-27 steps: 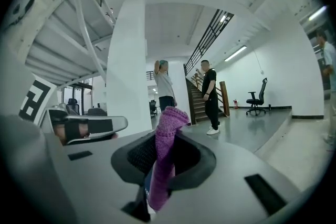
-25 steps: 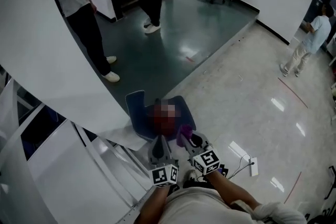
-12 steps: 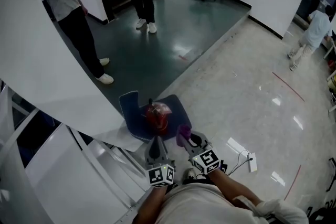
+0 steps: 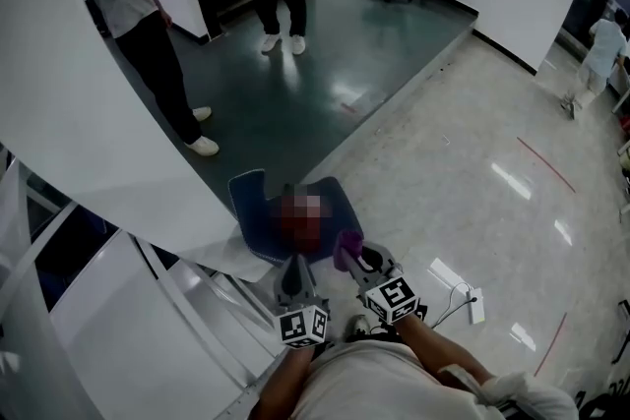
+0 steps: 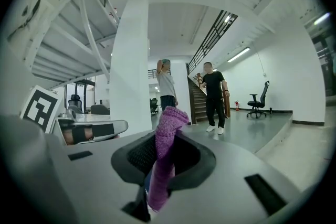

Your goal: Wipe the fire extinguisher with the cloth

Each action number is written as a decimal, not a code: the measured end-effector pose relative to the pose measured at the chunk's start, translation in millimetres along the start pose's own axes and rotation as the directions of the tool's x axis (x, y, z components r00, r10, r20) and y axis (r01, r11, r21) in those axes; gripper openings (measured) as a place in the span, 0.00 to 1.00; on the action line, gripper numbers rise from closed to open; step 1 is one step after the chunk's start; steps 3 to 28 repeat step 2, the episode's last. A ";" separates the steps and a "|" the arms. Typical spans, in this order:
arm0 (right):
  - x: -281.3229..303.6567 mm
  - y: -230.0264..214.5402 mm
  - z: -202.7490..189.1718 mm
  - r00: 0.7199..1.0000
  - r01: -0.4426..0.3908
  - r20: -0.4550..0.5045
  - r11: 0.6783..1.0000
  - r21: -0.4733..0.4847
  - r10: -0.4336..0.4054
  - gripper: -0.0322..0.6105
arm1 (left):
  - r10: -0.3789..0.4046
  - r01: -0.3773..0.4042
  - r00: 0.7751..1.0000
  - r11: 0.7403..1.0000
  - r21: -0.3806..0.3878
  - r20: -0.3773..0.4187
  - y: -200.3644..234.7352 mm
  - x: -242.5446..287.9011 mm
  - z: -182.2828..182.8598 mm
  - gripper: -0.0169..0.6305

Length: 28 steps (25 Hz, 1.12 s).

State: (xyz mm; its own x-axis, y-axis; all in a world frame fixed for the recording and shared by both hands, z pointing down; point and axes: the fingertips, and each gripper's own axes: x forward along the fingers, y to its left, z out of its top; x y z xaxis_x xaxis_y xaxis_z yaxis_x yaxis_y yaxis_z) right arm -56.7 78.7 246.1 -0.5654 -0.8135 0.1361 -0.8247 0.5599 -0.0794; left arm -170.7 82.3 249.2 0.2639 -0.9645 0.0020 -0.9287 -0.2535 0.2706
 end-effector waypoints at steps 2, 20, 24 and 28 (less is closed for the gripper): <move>1.8 0.0 -0.4 1.000 -0.001 -0.001 1.000 -0.006 0.001 0.14 | -0.005 0.005 1.000 1.000 -0.003 -0.002 1.3 1.9 -1.1 0.03; 1.8 0.0 -0.4 1.000 -0.001 -0.001 1.000 -0.006 0.001 0.14 | -0.005 0.005 1.000 1.000 -0.003 -0.002 1.3 1.9 -1.1 0.03; 1.8 0.0 -0.4 1.000 -0.001 -0.001 1.000 -0.006 0.001 0.14 | -0.005 0.005 1.000 1.000 -0.003 -0.002 1.3 1.9 -1.1 0.03; 1.8 0.0 -0.4 1.000 -0.001 -0.001 1.000 -0.006 0.001 0.14 | -0.005 0.005 1.000 1.000 -0.003 -0.002 1.3 1.9 -1.1 0.03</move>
